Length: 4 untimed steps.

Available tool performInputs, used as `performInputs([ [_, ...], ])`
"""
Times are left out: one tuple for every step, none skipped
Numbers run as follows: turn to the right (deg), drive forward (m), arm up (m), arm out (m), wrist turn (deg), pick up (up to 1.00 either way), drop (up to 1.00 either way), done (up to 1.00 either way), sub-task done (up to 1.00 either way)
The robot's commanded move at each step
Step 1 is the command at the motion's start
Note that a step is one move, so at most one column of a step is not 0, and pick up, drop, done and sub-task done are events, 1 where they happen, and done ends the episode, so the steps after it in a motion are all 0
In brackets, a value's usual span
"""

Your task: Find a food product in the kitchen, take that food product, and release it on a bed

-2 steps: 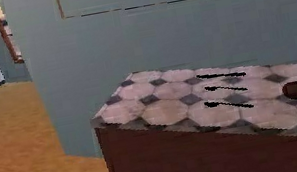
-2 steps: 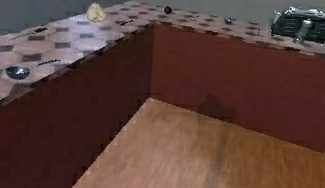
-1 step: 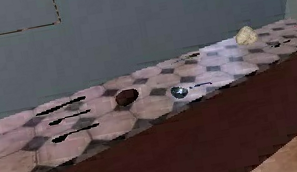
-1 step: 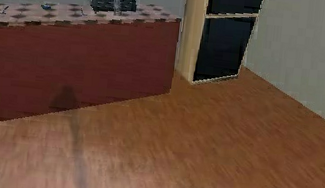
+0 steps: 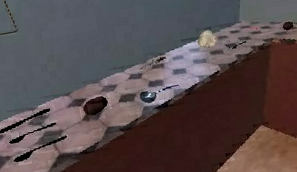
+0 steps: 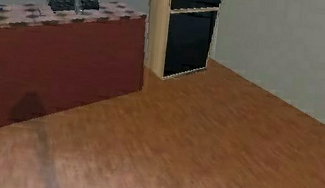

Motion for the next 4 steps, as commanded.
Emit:
performInputs([
  [0.0, 0.4, 0.0, 0.0, 0.0, 0.0, 0.0, 0.0, 0.0],
  [-45.0, 0.0, 0.0, 0.0, 0.0, 0.0, 0.0, 0.0, 0.0],
  [-45.0, 0.0, 0.0, 0.0, 0.0, 0.0, 0.0, 0.0, 0.0],
  [-21.0, 0.0, 0.0, 0.0, 0.0, 0.0, 0.0, 0.0, 0.0],
])
